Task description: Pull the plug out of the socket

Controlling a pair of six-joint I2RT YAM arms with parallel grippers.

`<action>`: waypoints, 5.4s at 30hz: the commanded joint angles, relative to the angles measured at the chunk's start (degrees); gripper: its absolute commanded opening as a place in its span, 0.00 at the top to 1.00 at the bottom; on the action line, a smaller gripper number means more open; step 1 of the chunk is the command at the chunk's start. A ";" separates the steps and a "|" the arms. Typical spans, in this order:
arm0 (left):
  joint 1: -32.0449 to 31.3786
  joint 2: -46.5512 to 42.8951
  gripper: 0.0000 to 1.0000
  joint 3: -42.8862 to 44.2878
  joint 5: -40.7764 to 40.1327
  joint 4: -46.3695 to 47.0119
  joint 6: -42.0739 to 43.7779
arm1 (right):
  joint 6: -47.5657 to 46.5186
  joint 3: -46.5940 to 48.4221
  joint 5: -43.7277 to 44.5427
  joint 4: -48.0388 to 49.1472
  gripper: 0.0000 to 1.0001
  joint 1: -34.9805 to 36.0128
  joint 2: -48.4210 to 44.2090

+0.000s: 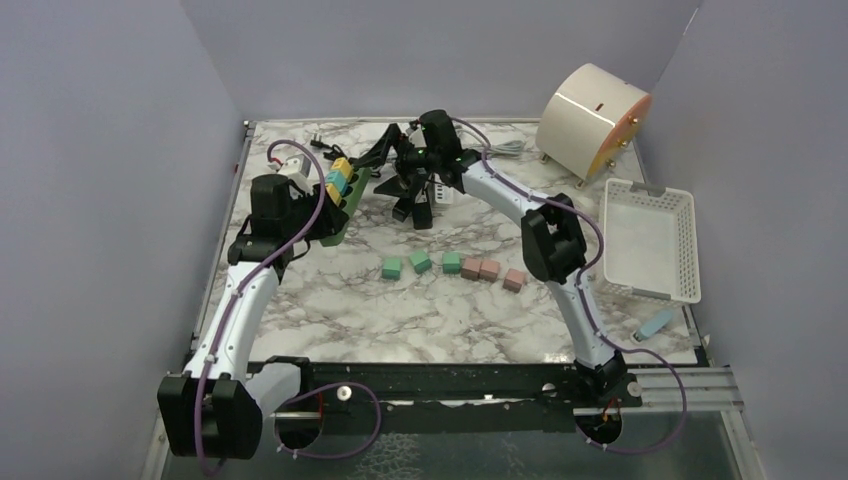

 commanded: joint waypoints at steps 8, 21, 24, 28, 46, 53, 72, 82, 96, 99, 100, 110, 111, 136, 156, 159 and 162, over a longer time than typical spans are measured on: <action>-3.30 -5.31 1.00 -2.36 3.89 11.22 -1.15 | 18.28 2.49 4.32 7.29 0.00 0.11 7.81; -4.75 -5.23 1.00 -4.02 5.80 13.32 -1.04 | 25.15 3.04 3.39 15.76 0.95 0.35 11.08; -4.67 -2.85 0.88 -2.72 8.40 11.20 -0.69 | 28.91 2.85 -0.65 25.60 0.99 0.25 12.90; -4.01 0.56 0.58 -0.18 13.45 8.30 0.02 | 29.51 3.64 -4.14 30.79 0.99 -0.37 14.15; 7.30 8.05 0.28 -8.23 45.69 24.67 -17.83 | 31.50 4.99 -7.42 43.43 0.99 -3.19 13.78; 7.11 8.41 0.26 -10.98 41.22 20.26 -14.05 | 31.85 5.32 -7.66 44.07 0.99 -3.18 13.86; 2.95 8.02 1.00 -18.97 37.26 43.91 -29.60 | 7.87 2.57 -6.96 25.44 0.01 -3.38 2.93; 3.16 5.85 1.00 -11.49 25.87 29.11 -13.82 | -29.31 -2.97 15.79 -3.34 0.04 -3.58 -16.00; 3.20 4.16 1.00 -12.87 19.39 33.26 -12.35 | -31.90 6.16 15.38 -18.56 0.10 -2.73 -11.12; 3.22 3.37 1.00 -13.58 18.26 34.12 -12.54 | -27.81 5.26 13.12 -19.81 0.13 -2.70 -9.64; 3.24 3.15 1.00 -13.73 17.82 34.19 -12.50 | -25.77 3.54 12.75 -19.43 0.13 -2.70 -10.02; 3.18 -0.03 1.00 -15.61 13.39 35.23 -11.83 | -5.48 -12.90 9.33 -12.38 0.15 -2.72 -14.99; 3.24 -0.08 1.00 -15.97 13.59 35.95 -12.18 | -3.54 -14.02 8.91 -10.63 0.16 -2.70 -15.09; 3.11 2.83 1.00 -15.47 23.74 34.23 -11.08 | -4.96 18.30 -8.11 -7.68 0.99 -2.13 6.61; -3.27 16.30 0.92 -11.43 28.69 37.06 -14.83 | -7.53 19.34 -16.10 2.05 0.99 2.12 4.26; -3.26 17.03 1.00 -10.70 27.92 37.05 -14.66 | -7.58 20.43 -16.98 2.38 0.99 2.83 4.00; -3.26 16.34 1.00 -10.16 22.81 36.03 -14.50 | -9.06 21.12 -16.88 0.12 0.99 3.26 3.24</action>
